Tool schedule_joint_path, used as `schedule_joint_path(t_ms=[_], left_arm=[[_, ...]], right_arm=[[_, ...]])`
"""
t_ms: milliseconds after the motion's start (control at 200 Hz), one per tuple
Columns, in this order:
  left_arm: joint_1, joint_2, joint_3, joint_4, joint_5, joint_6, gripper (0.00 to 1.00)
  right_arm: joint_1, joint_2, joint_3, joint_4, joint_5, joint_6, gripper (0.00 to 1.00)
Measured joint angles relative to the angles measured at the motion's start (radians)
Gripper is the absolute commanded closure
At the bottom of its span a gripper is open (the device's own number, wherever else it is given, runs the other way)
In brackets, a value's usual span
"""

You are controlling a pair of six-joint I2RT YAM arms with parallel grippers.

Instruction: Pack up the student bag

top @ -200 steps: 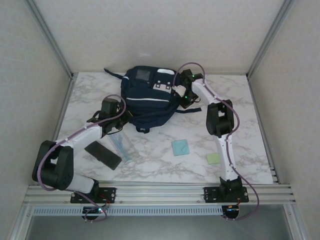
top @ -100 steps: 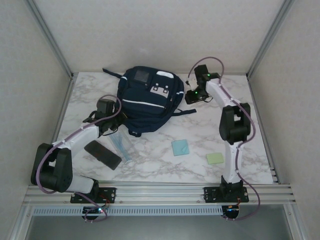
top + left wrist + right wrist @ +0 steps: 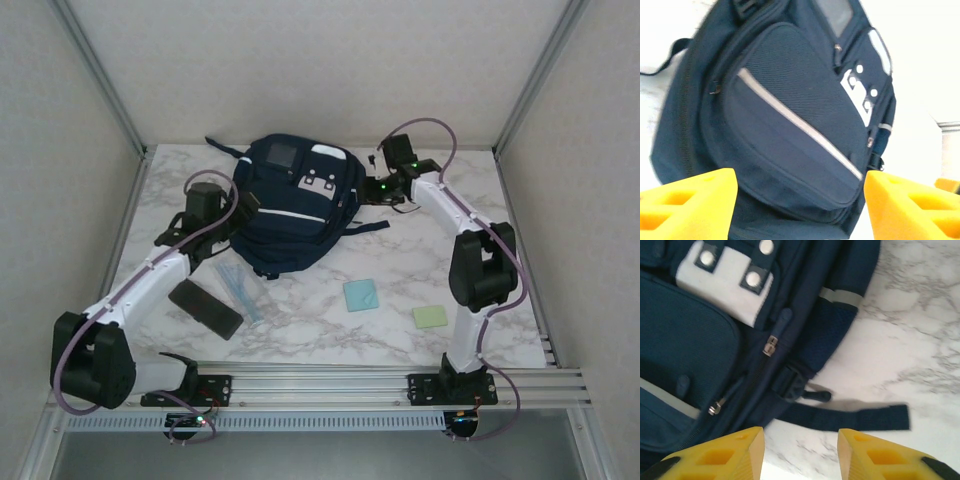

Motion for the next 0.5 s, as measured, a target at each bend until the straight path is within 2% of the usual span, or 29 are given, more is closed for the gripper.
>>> schedule_joint_path(t_ms=[195,355,501], left_arm=[[-0.068,0.161,0.008,0.103,0.000,-0.055,0.32],[-0.072,0.277,0.008,0.139,0.000,-0.078,0.33],[-0.072,0.324,0.008,0.158,-0.001,-0.082,0.34]], right_arm=[[0.044,0.105,0.043,0.062,0.004,0.074,0.59],[0.047,0.216,0.131,0.077,0.004,0.109,0.63],[0.058,0.310,0.242,0.088,0.016,0.149,0.64]])
